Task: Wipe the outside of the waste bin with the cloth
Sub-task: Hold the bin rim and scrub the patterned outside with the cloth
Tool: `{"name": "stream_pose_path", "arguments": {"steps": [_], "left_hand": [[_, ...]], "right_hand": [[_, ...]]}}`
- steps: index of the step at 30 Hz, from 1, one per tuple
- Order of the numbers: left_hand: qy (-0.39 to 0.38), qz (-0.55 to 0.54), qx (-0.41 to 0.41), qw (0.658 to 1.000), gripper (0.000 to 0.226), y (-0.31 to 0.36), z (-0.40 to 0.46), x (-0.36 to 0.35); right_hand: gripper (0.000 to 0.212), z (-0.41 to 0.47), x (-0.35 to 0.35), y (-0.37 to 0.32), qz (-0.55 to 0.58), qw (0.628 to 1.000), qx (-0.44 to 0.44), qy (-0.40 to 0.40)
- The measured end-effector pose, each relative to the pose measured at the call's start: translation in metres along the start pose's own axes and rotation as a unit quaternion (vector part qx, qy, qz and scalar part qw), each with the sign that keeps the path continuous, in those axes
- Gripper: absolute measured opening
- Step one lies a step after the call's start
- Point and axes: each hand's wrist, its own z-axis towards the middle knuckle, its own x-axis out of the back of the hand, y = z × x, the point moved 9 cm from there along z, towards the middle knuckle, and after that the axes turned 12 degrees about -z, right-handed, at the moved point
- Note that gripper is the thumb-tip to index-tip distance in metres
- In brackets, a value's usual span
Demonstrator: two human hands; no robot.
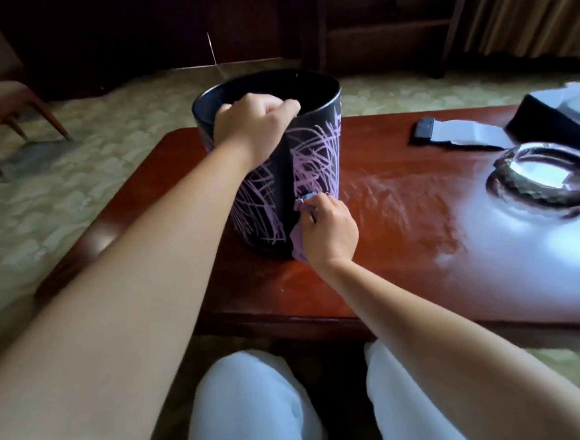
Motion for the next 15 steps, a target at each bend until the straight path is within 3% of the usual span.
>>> {"name": "stream_pose_path", "arguments": {"steps": [4, 11, 15], "left_hand": [[0.013, 0.0, -0.005, 1.0, 0.05, -0.002, 0.004, 0.003], [0.031, 0.018, -0.029, 0.999, 0.056, 0.004, 0.001, 0.003], [0.041, 0.034, -0.03, 0.998, 0.048, 0.004, 0.001, 0.006]], "right_hand": [[0.004, 0.003, 0.012, -0.006, 0.036, 0.995, -0.001, 0.092], [0.004, 0.005, 0.015, -0.006, 0.05, 0.995, -0.001, 0.089], [0.005, 0.008, 0.017, -0.008, 0.034, 0.996, 0.006, 0.081]]}}
